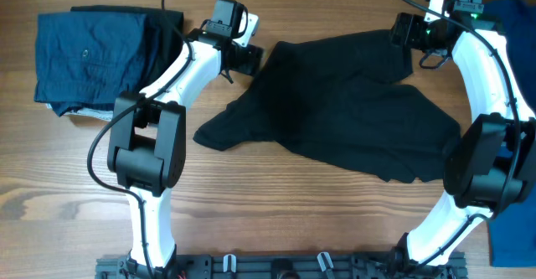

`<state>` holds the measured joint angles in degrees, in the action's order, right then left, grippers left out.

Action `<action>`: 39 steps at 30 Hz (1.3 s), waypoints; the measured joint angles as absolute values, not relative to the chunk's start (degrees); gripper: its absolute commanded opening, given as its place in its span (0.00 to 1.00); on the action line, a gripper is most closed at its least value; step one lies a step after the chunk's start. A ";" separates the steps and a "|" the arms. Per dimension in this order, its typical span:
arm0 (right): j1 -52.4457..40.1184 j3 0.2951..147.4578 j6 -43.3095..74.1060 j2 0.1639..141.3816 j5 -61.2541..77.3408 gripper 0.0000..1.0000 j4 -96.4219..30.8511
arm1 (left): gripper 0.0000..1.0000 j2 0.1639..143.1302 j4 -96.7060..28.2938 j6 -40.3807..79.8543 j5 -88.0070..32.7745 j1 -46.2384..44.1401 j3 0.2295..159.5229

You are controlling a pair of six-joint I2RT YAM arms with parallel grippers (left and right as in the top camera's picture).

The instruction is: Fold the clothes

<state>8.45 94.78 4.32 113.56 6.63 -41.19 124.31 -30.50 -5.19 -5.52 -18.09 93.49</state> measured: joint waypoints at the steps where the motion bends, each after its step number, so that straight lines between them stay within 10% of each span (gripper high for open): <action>1: 8.45 94.78 4.32 113.56 6.63 1.00 -41.19 | 0.28 124.31 -30.48 -5.26 -5.37 -18.09 93.49; 39: 8.45 94.78 4.32 113.56 6.63 1.00 -41.19 | 0.26 125.69 -39.29 -5.34 -5.39 -27.20 93.49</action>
<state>8.45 94.78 4.32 113.56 6.63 -41.19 125.69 -39.29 -5.34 -5.39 -27.20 93.49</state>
